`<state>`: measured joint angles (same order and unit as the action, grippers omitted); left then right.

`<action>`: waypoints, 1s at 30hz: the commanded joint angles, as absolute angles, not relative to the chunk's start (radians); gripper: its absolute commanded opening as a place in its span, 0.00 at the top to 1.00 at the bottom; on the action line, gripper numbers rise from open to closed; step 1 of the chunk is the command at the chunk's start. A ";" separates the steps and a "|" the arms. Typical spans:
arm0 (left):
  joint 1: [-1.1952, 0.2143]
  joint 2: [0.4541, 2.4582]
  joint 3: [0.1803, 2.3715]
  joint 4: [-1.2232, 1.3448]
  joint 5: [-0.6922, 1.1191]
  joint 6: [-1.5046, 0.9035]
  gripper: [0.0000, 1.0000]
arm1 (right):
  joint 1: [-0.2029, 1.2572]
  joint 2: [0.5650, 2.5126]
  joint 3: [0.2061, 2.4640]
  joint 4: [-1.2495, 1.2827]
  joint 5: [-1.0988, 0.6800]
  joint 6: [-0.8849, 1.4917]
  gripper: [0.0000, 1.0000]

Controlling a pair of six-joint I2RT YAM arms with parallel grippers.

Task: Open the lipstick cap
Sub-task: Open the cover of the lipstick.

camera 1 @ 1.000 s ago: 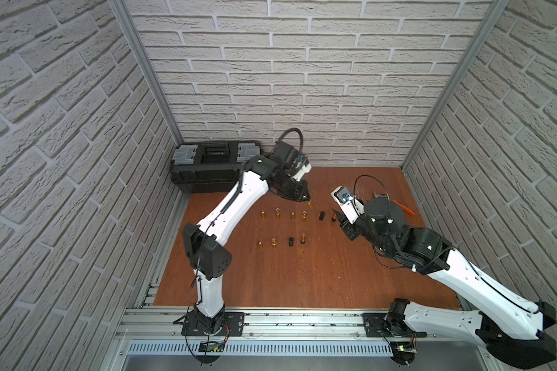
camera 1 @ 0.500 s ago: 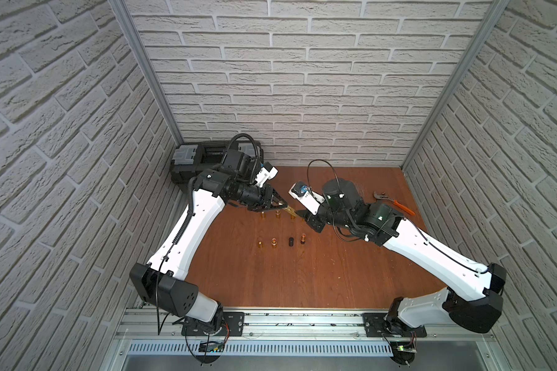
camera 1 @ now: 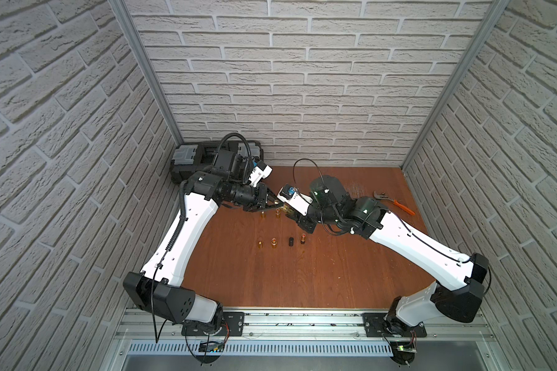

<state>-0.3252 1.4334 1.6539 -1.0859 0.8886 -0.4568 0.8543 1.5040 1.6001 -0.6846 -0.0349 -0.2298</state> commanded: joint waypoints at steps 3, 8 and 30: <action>-0.307 1.436 1.650 -1.065 0.921 -0.448 0.95 | 0.861 1.500 1.608 -0.646 -0.037 -0.246 0.85; -0.305 1.450 1.653 -1.052 0.943 -0.449 0.95 | 0.861 1.495 1.598 -0.643 -0.003 -0.251 0.93; -0.227 1.453 1.607 -0.985 0.724 -0.479 0.95 | 0.875 1.315 1.466 -0.644 0.323 -0.228 0.97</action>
